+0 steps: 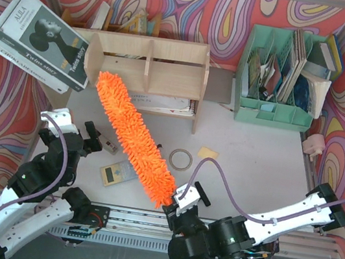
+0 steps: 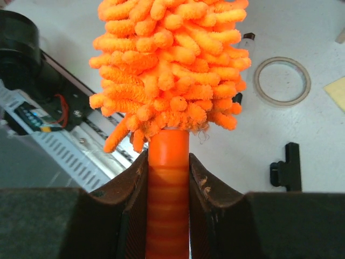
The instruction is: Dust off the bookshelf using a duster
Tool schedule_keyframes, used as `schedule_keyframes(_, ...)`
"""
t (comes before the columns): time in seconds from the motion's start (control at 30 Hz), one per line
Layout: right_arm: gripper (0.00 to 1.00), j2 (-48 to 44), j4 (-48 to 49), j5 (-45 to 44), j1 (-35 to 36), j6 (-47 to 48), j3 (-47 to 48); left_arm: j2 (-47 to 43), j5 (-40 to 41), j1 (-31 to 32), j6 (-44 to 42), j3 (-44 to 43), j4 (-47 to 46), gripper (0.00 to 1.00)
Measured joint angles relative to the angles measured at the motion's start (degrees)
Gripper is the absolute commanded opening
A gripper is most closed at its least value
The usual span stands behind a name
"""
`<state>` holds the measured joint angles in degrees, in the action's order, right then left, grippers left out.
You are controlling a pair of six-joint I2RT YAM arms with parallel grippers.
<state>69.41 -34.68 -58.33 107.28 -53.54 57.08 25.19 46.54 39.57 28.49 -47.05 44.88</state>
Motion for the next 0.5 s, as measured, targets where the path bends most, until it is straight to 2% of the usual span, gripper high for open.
schedule_keyframes(0.23, 0.00, 1.2, 8.2, 8.1, -8.3, 8.2, -6.7, 0.0, 0.0, 0.0, 0.0, 0.0, 0.0, 0.98)
schedule_keyframes(0.5, 0.00, 7.2, 10.4, 14.1, -12.4, 9.7, -6.9, 0.0, 0.0, 0.0, 0.0, 0.0, 0.0, 0.98)
